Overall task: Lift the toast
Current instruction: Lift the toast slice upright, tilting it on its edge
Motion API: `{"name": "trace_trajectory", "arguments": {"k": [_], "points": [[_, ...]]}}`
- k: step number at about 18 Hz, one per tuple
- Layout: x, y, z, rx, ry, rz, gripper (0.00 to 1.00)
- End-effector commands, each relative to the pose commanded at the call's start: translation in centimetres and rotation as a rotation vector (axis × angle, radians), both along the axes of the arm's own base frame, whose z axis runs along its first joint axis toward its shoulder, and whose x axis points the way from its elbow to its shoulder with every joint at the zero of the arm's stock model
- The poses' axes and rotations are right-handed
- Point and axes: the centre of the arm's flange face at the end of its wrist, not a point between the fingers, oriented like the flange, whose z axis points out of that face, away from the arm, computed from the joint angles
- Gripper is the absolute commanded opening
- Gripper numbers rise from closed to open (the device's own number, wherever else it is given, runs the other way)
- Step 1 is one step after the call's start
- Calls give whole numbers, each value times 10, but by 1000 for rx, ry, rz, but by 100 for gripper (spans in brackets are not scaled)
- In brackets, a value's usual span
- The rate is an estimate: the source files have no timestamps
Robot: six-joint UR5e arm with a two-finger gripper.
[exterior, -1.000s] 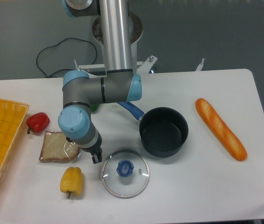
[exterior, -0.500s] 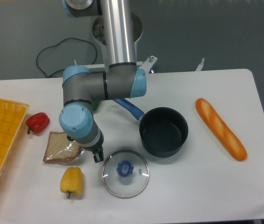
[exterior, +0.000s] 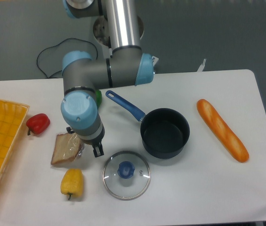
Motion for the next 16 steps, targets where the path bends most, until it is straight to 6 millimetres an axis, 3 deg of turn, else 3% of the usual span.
{"name": "trace_trajectory", "arguments": {"k": [4,16], "points": [[10,-9,23,4,-1,-3,0],[23,-22,64,26,-38,56,0]]}}
